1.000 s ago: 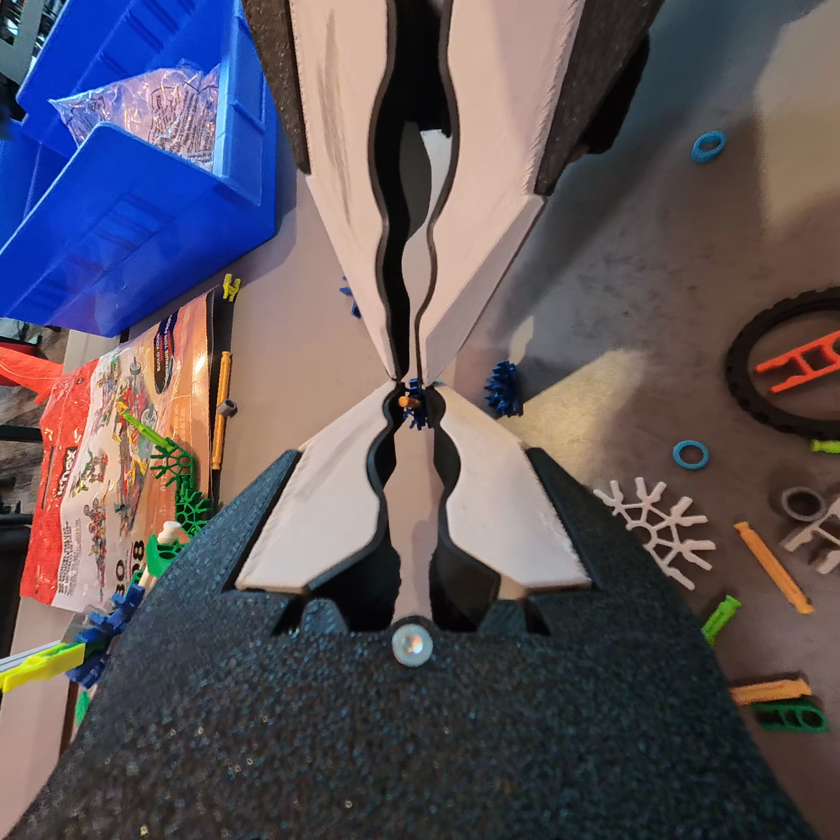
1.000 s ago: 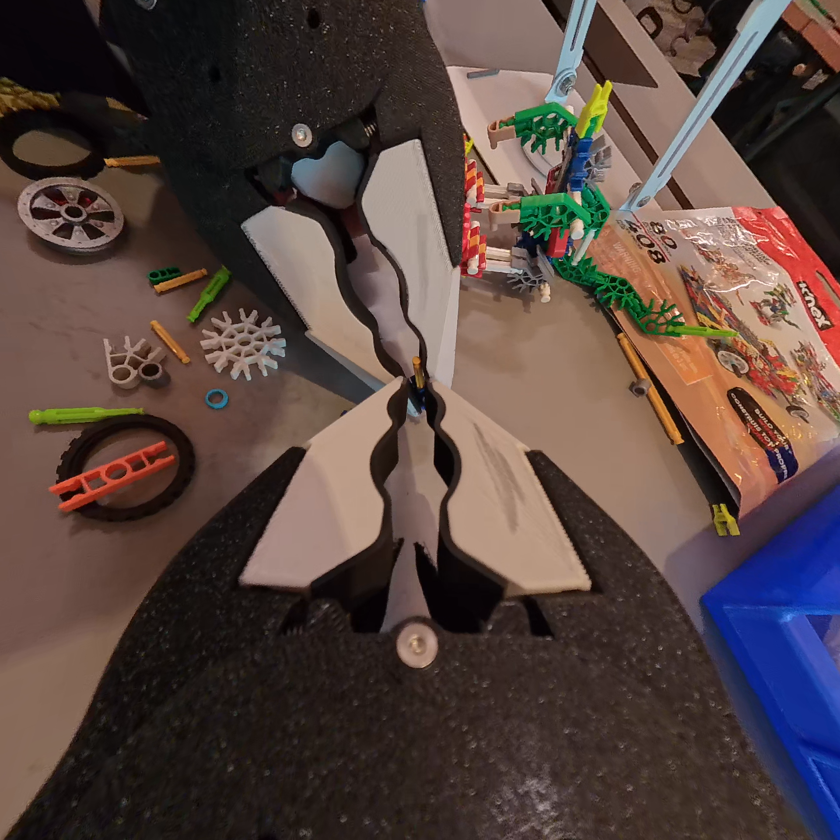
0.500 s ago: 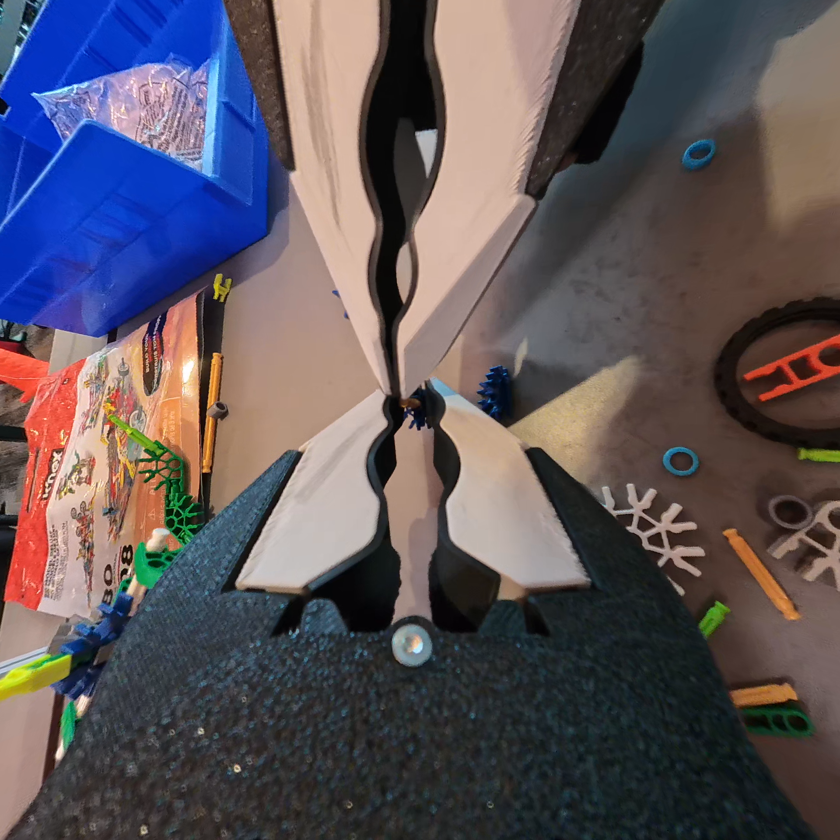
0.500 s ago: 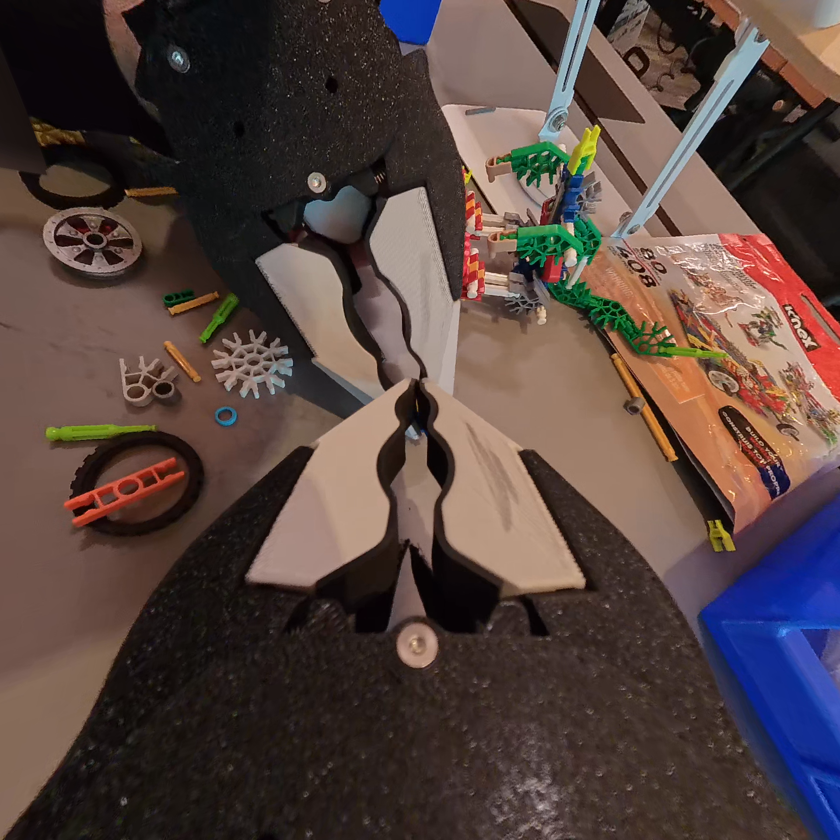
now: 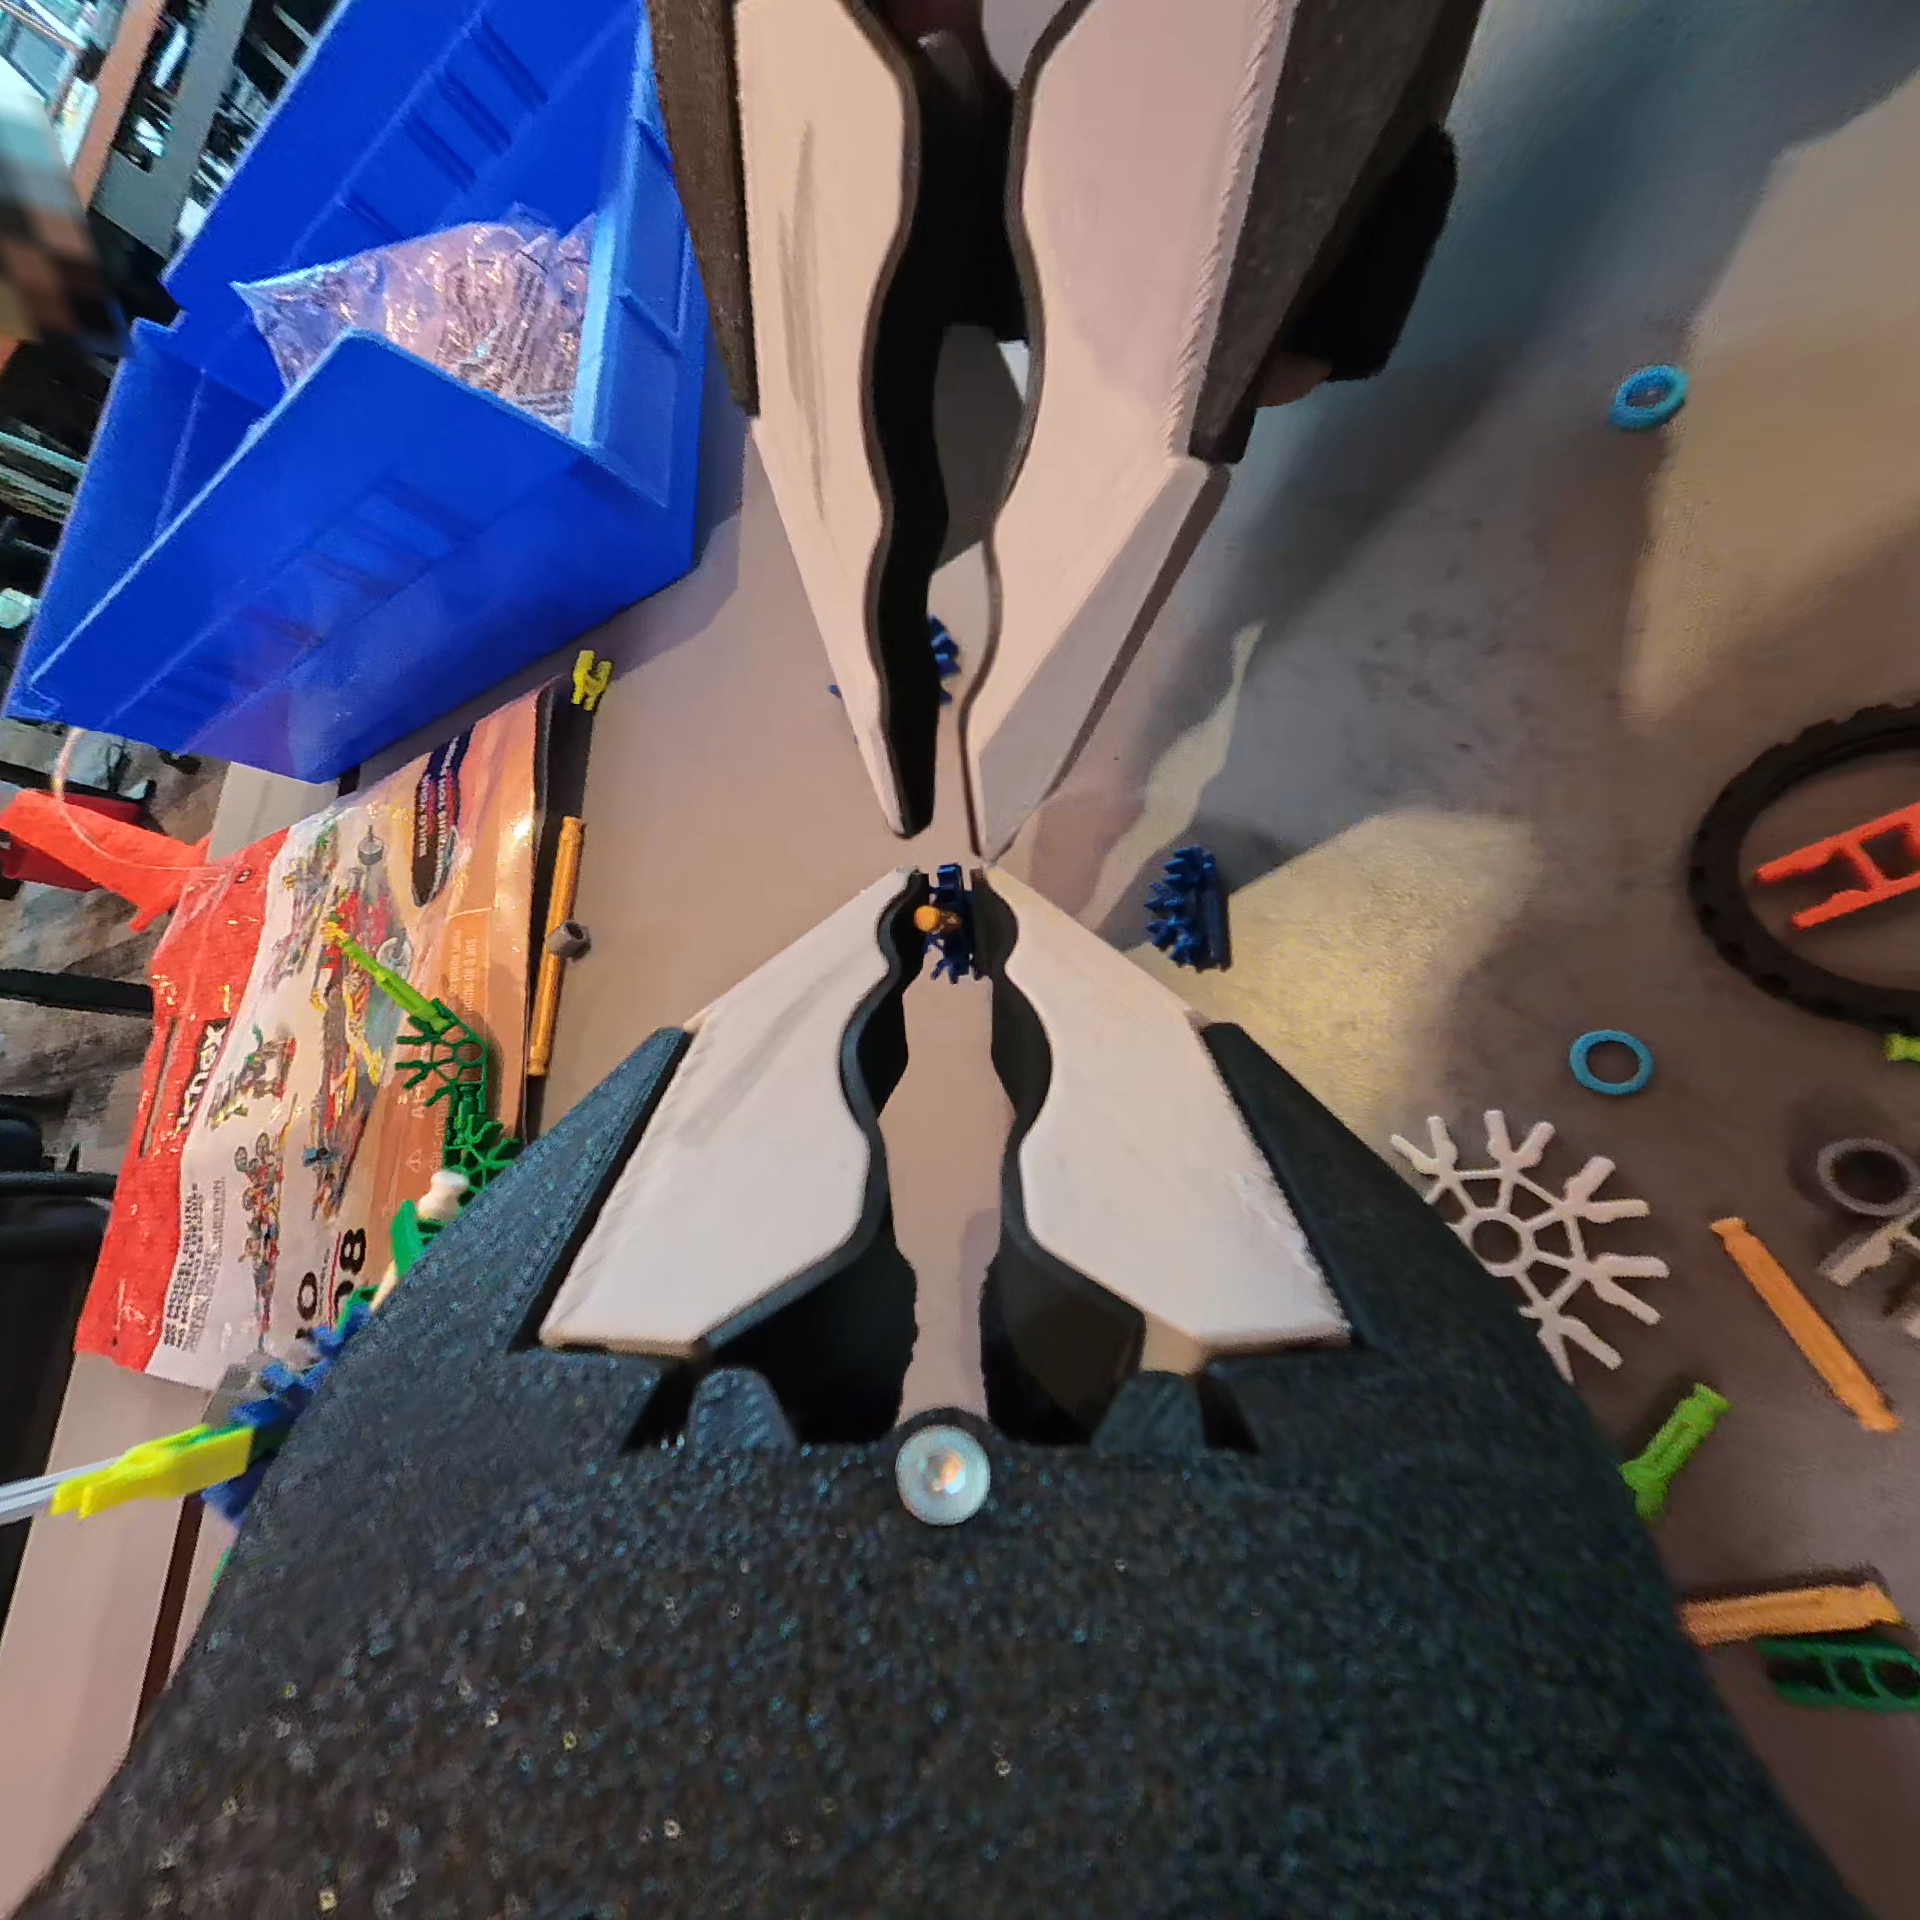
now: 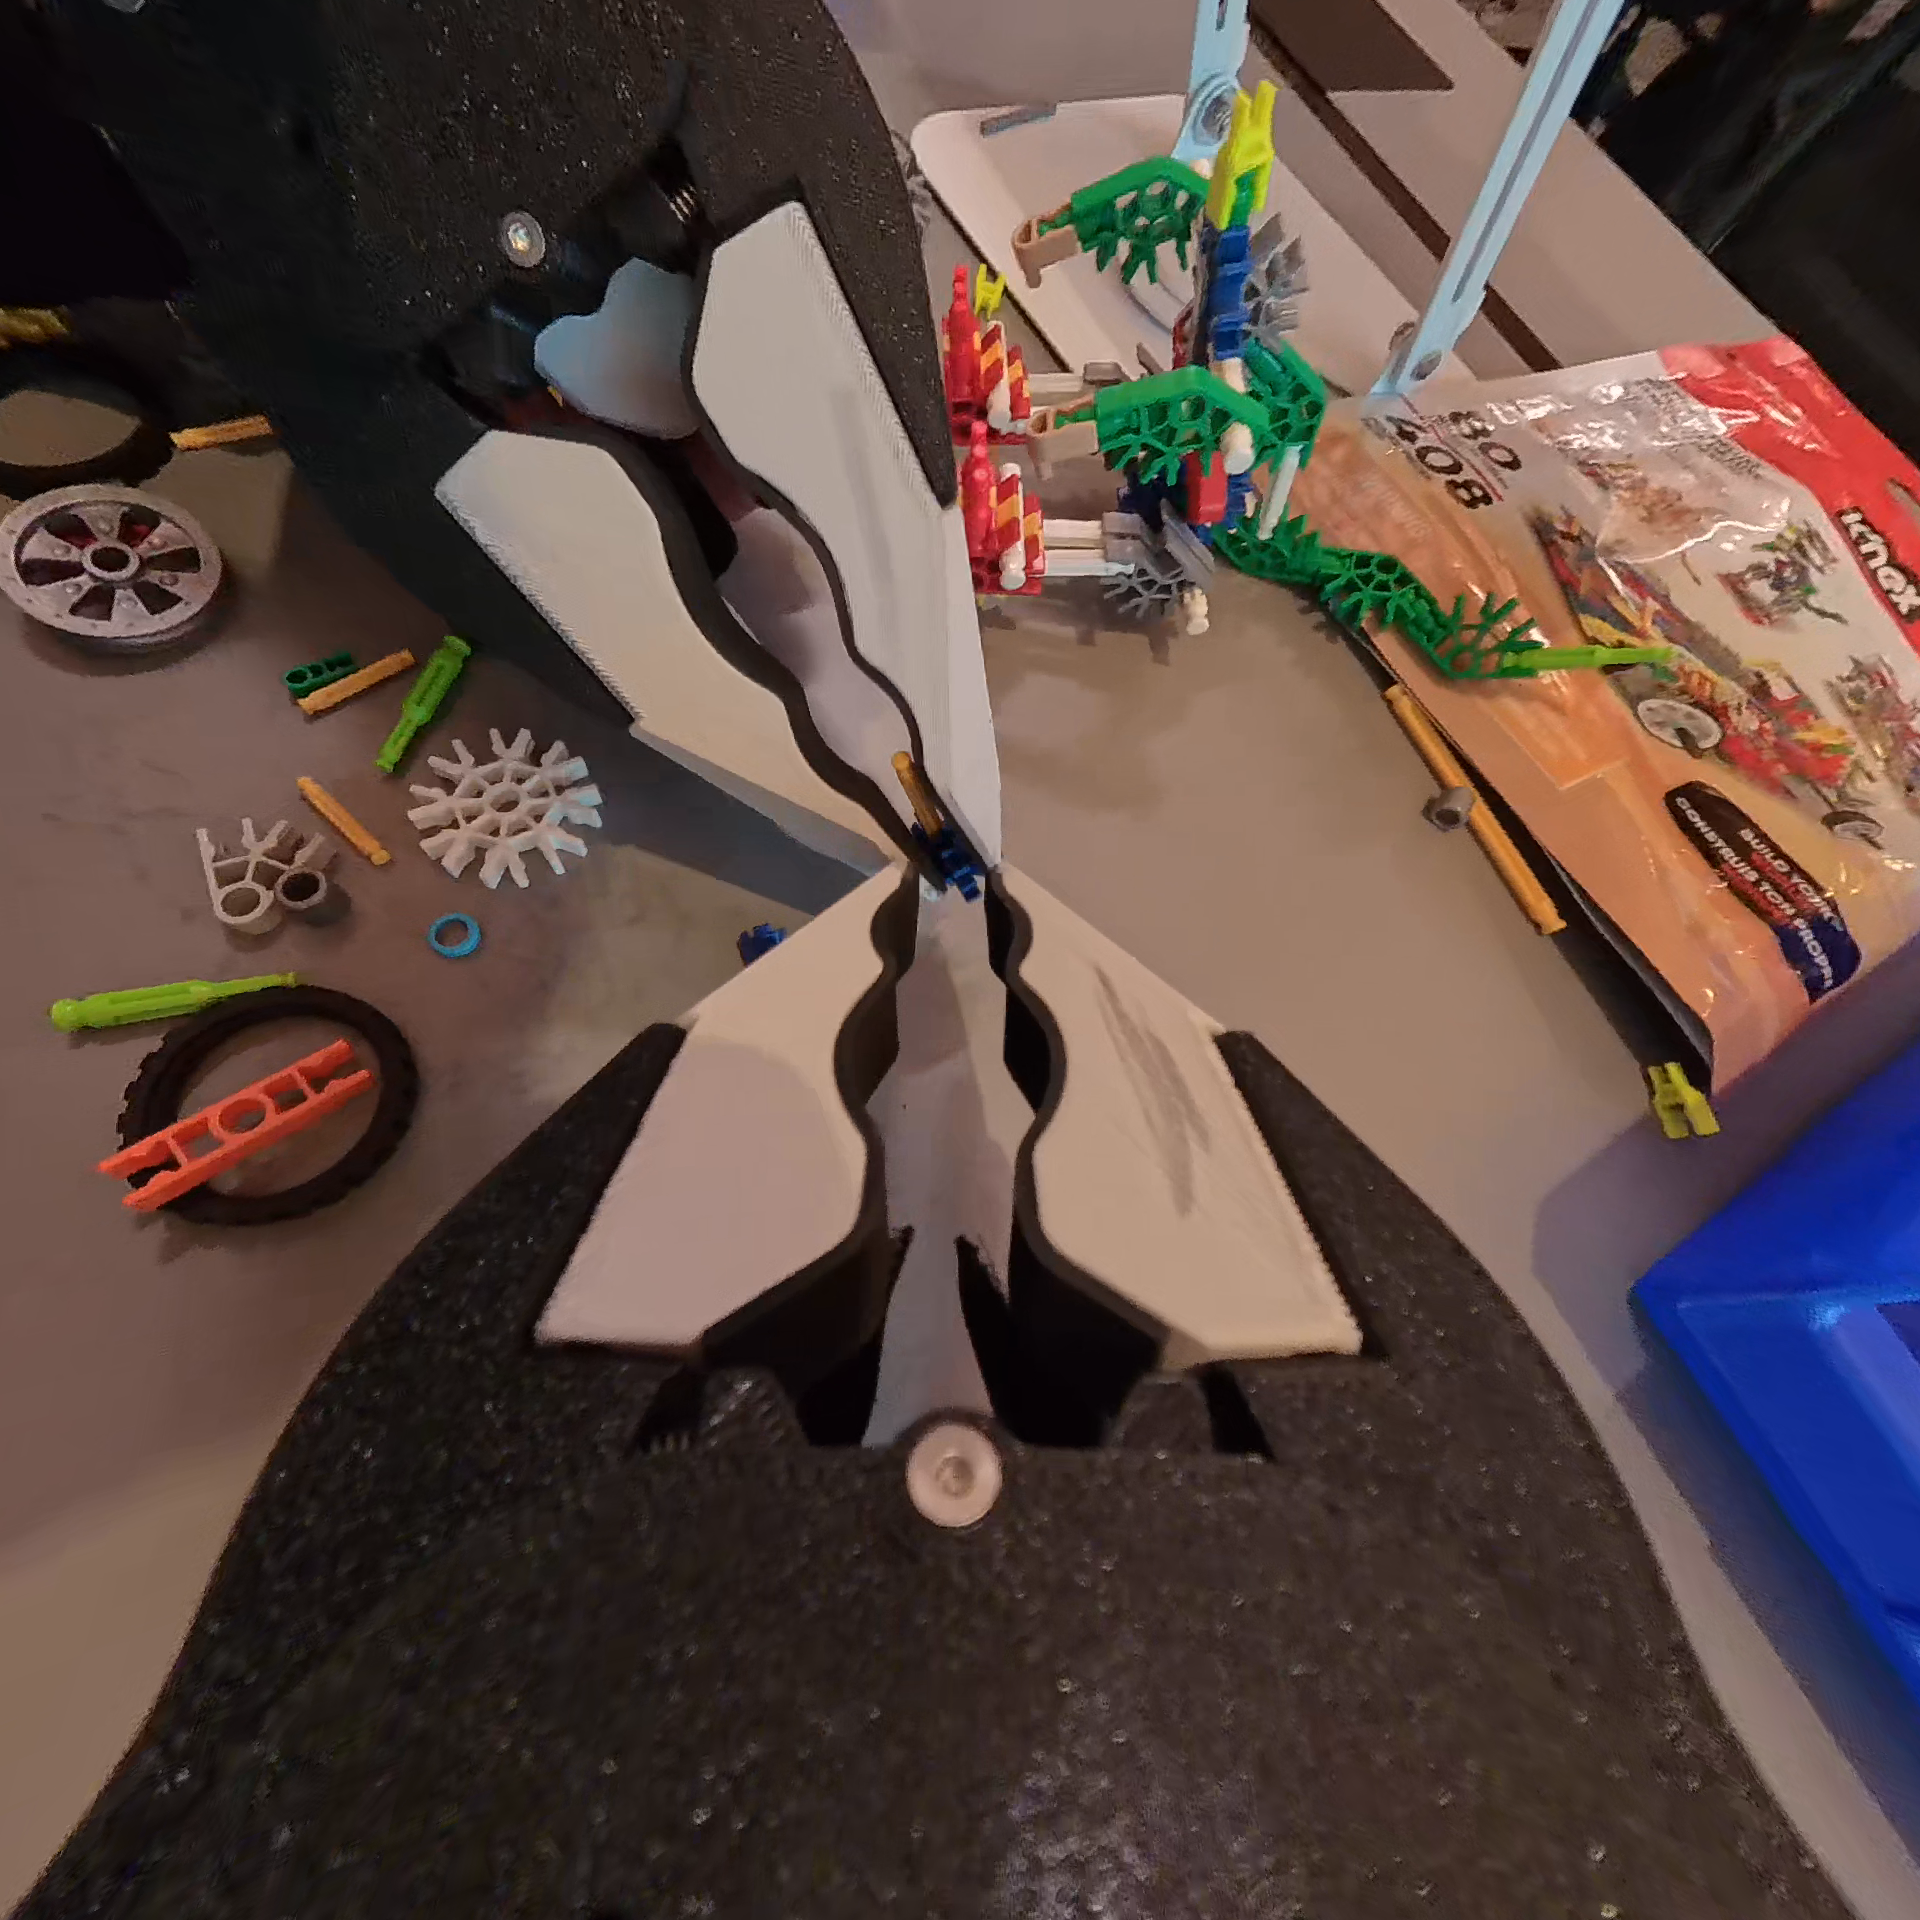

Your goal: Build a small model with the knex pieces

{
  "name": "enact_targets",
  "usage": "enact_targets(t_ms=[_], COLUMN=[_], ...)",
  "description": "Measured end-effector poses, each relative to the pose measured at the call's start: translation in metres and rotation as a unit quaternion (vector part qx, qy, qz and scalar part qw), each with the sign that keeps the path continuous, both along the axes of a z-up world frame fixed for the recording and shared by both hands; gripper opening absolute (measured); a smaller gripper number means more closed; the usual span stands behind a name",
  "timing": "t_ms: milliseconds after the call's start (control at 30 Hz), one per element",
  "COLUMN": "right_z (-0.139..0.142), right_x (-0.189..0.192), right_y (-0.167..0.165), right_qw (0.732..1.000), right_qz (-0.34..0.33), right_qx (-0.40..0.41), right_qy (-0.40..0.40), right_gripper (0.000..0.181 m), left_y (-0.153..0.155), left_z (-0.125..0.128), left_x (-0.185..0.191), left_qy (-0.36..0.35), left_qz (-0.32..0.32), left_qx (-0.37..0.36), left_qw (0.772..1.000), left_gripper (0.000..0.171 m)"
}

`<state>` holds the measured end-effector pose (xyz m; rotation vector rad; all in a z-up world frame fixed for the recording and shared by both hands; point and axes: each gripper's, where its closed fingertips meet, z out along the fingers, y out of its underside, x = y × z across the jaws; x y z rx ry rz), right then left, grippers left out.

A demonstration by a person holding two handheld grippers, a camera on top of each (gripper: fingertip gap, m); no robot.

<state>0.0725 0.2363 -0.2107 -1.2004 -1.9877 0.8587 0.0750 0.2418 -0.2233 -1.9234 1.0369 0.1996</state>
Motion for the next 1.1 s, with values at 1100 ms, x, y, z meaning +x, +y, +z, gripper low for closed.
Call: enact_targets(t_ms=[1100], right_z=[-0.019], right_x=[0.003], right_y=[0.004], right_qw=[0.999], right_qz=[-0.002], right_qx=[0.035], right_qy=[-0.038], right_gripper=[0.011], left_y=[-0.001], left_z=[-0.011], left_x=[-0.036], left_qy=[-0.031], left_qz=[0.079], left_qx=[-0.069], left_qw=[0.994], left_gripper=[0.024])
